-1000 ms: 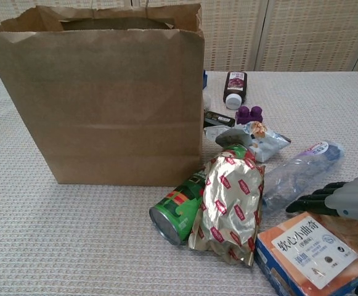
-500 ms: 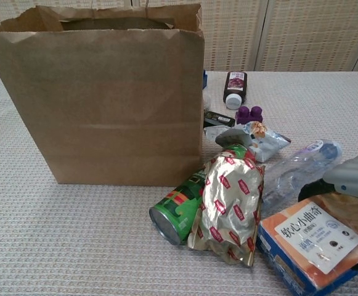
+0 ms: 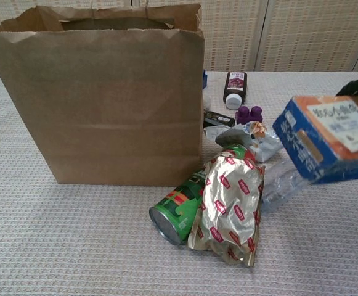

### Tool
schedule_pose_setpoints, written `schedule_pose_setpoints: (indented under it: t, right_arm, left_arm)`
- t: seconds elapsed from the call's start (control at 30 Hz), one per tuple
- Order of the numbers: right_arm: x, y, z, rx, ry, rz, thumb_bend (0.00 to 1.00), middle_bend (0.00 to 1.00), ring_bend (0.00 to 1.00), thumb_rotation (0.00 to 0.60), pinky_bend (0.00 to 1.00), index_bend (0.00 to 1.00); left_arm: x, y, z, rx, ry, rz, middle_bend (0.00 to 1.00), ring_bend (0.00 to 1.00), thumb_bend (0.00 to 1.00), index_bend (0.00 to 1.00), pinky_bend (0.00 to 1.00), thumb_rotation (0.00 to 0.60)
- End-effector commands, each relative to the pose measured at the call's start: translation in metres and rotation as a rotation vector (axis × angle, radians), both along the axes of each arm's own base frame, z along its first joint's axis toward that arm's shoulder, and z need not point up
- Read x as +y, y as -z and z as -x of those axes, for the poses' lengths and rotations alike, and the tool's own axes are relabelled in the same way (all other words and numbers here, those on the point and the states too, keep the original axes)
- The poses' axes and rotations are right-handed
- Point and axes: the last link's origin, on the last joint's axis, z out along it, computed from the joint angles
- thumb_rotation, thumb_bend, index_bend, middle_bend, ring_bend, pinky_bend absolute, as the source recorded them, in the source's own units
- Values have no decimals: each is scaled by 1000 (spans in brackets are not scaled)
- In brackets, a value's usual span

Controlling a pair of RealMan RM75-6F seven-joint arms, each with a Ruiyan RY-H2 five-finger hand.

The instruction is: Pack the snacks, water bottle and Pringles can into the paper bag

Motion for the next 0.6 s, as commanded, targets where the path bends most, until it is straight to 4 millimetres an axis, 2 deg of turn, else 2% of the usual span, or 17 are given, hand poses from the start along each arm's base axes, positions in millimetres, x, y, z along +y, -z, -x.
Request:
schedule_pose_setpoints:
  t: [0.03,0.13,0.27,0.4,0.6]
  right_arm:
    - [-13,-28,-14,-96,-8,134,213,556,574,600,717,532]
    - [-27,-44,-31,-191,-30,253,213,556,569,600,710,529]
    - [-43,-53,-61,-302,-57,363,213,555,565,600,703,519]
    - [-60,-52,-97,-312,-120,430,213,555,562,600,694,517]
    - [-80,-37,-162,-362,-214,520,213,555,554,600,689,515]
  left_arm:
    - [0,0,0,0,0,0,0,0,370,0,0,600]
    - [0,0,0,-1,0,1,0,0,371,0,0,600]
    - [0,0,0,-2,0,1,0,0,371,0,0,600]
    - [1,0,0,-5,-1,3,0,0,370,0,0,600]
    - [3,0,0,-9,-5,6,0,0,370,0,0,600]
